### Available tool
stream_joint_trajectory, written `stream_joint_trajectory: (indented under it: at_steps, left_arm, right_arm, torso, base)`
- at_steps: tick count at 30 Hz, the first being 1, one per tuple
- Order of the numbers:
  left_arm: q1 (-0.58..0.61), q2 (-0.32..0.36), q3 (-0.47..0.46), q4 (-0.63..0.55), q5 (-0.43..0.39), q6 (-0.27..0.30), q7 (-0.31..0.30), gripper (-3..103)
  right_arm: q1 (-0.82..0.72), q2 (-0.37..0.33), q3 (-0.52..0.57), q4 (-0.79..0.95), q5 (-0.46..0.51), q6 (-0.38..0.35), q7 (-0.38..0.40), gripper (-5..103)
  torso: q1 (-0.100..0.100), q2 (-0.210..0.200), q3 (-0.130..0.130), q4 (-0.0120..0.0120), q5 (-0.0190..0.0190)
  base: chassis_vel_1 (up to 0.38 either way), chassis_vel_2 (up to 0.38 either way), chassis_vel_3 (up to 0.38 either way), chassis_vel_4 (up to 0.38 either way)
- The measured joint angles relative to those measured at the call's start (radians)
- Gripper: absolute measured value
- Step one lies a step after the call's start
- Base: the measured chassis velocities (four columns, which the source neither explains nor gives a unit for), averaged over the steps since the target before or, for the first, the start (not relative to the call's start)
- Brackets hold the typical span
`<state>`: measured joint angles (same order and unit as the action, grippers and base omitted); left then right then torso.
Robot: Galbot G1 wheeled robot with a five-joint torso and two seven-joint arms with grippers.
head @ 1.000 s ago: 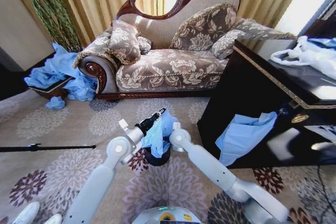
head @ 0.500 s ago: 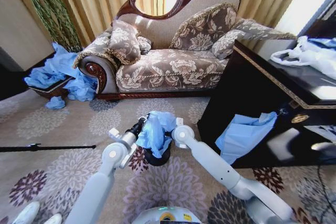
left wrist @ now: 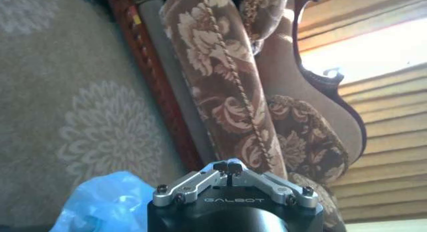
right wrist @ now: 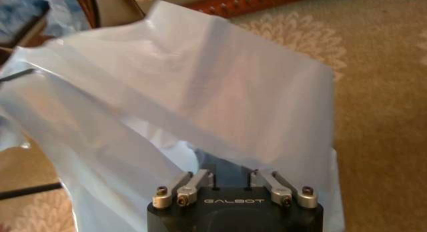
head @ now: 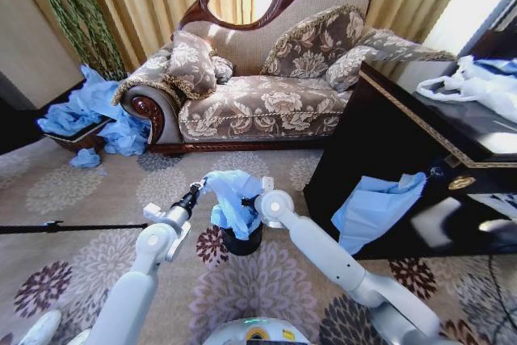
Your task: Place a garbage bag over the trash bin.
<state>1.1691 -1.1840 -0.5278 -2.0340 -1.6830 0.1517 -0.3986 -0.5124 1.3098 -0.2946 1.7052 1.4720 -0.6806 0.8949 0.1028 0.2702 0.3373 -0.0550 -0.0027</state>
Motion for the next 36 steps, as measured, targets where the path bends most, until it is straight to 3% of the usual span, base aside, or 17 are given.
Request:
stream_joint_trajectory:
  at_steps: [1, 4, 5, 8, 12, 13, 16, 19, 23, 28, 31, 36]
  left_arm:
    - [-0.002, 0.002, 0.002, -0.005, -0.001, 0.0, 0.0, 0]
    - [-0.002, 0.007, 0.002, -0.025, -0.003, 0.001, 0.001, 0]
    - [-0.002, 0.007, 0.002, -0.025, -0.003, 0.001, 0.001, 0]
    - [0.012, 0.012, -0.007, -0.053, -0.01, 0.004, 0.006, 0]
    - [0.027, 0.013, -0.01, -0.069, -0.012, 0.006, 0.01, 0]
    - [0.027, 0.013, -0.01, -0.069, -0.012, 0.006, 0.01, 0]
    - [0.038, 0.007, -0.01, -0.079, -0.011, 0.01, 0.019, 0]
    - [0.041, 0.005, -0.008, -0.083, -0.008, 0.011, 0.02, 0]
    - [0.046, 0.003, -0.009, -0.084, -0.004, 0.012, 0.022, 0]
    - [0.039, 0.004, -0.001, -0.081, -0.002, 0.014, 0.027, 0]
    - [0.035, 0.004, 0.007, -0.078, -0.002, 0.015, 0.028, 0]
    - [0.038, 0.001, 0.01, -0.081, -0.001, 0.016, 0.031, 0]
  right_arm:
    - [-0.001, 0.003, 0.002, 0.002, 0.0, 0.004, -0.007, 28]
    - [-0.011, 0.02, 0.003, -0.011, -0.012, 0.038, -0.047, 44]
    - [-0.011, 0.02, 0.003, -0.011, -0.012, 0.038, -0.047, 44]
    - [-0.029, 0.053, 0.004, -0.062, -0.051, 0.081, -0.12, 61]
    - [-0.041, 0.079, 0.002, -0.093, -0.072, 0.109, -0.161, 71]
    - [-0.041, 0.079, 0.002, -0.093, -0.072, 0.109, -0.161, 71]
    - [-0.043, 0.109, -0.002, -0.134, -0.098, 0.124, -0.183, 88]
    - [-0.043, 0.127, -0.001, -0.159, -0.102, 0.132, -0.186, 96]
    - [-0.045, 0.147, 0.007, -0.198, -0.113, 0.142, -0.206, 100]
    - [-0.064, 0.143, 0.025, -0.218, -0.112, 0.151, -0.22, 93]
    - [-0.079, 0.136, 0.034, -0.223, -0.115, 0.16, -0.227, 97]
    - [-0.096, 0.135, 0.035, -0.233, -0.124, 0.167, -0.23, 86]
  torso:
    - [0.0, 0.0, 0.0, 0.0, 0.0]
    - [0.0, 0.0, 0.0, 0.0, -0.0001]
    - [0.0, 0.0, 0.0, 0.0, -0.0001]
    - [0.0, 0.0, 0.0, 0.0002, 0.0]
    - [0.0, 0.0, 0.0, 0.0002, 0.0]
    - [0.0, 0.0, 0.0, 0.0002, 0.0]
    - [0.0, 0.0, 0.0, 0.0001, 0.0]
    - [0.0, 0.0, 0.0, 0.0001, -0.0001]
    - [0.0, 0.0, 0.0, 0.0001, 0.0]
    - [0.0, 0.0, 0.0, 0.0001, 0.0]
    - [0.0, 0.0, 0.0, -0.0003, 0.0]
    - [0.0, 0.0, 0.0, 0.0002, 0.0]
  base:
    - [0.0, 0.0, 0.0, 0.0]
    - [0.0, 0.0, 0.0, 0.0]
    - [0.0, 0.0, 0.0, 0.0]
    - [0.0, 0.0, 0.0, 0.0]
    - [0.0, 0.0, 0.0, 0.0]
    - [0.0, 0.0, 0.0, 0.0]
    - [0.0, 0.0, 0.0, 0.0]
    - [0.0, 0.0, 0.0, 0.0]
    - [0.0, 0.0, 0.0, 0.0]
    - [0.0, 0.0, 0.0, 0.0]
    - [0.0, 0.0, 0.0, 0.0]
    - [0.0, 0.0, 0.0, 0.0]
